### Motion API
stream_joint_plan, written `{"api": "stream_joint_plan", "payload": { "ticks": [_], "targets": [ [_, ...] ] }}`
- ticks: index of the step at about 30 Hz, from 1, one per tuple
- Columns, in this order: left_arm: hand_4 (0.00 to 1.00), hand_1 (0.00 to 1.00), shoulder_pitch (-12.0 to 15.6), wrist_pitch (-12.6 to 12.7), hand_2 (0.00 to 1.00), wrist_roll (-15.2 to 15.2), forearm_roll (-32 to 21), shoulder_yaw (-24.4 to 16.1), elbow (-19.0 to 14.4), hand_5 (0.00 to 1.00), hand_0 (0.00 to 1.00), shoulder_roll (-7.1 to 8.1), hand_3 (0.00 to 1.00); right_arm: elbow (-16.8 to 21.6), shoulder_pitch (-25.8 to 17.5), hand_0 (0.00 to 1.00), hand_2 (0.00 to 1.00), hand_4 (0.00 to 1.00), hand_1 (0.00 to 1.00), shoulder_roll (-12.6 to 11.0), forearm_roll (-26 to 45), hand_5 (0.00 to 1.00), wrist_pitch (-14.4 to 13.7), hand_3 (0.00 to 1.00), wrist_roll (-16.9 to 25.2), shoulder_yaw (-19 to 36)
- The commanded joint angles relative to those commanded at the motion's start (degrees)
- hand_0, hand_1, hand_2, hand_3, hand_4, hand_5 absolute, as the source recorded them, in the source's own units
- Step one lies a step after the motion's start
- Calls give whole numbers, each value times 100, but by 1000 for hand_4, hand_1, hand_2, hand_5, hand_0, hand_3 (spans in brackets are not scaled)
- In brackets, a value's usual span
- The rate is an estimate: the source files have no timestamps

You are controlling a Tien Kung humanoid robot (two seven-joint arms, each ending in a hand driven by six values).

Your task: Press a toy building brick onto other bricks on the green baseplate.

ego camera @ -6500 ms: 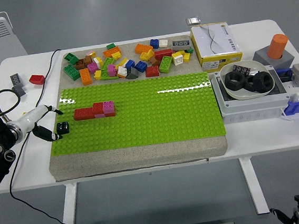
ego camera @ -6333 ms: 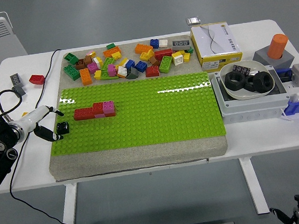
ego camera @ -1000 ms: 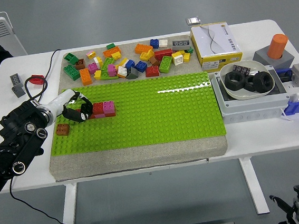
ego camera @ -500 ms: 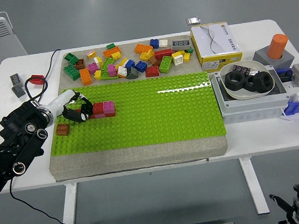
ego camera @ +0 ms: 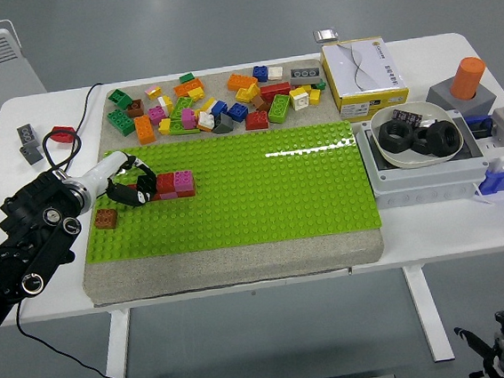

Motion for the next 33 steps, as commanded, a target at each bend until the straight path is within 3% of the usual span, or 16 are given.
{"api": "stream_joint_plan", "payload": {
  "ticks": [33],
  "targets": [
    [702,958,6,66,923,-10,-38,53,44,114,964,-5,678,-1,0,578,669,996,597,5,-48,998,22,835,0,33]
  ]
}}
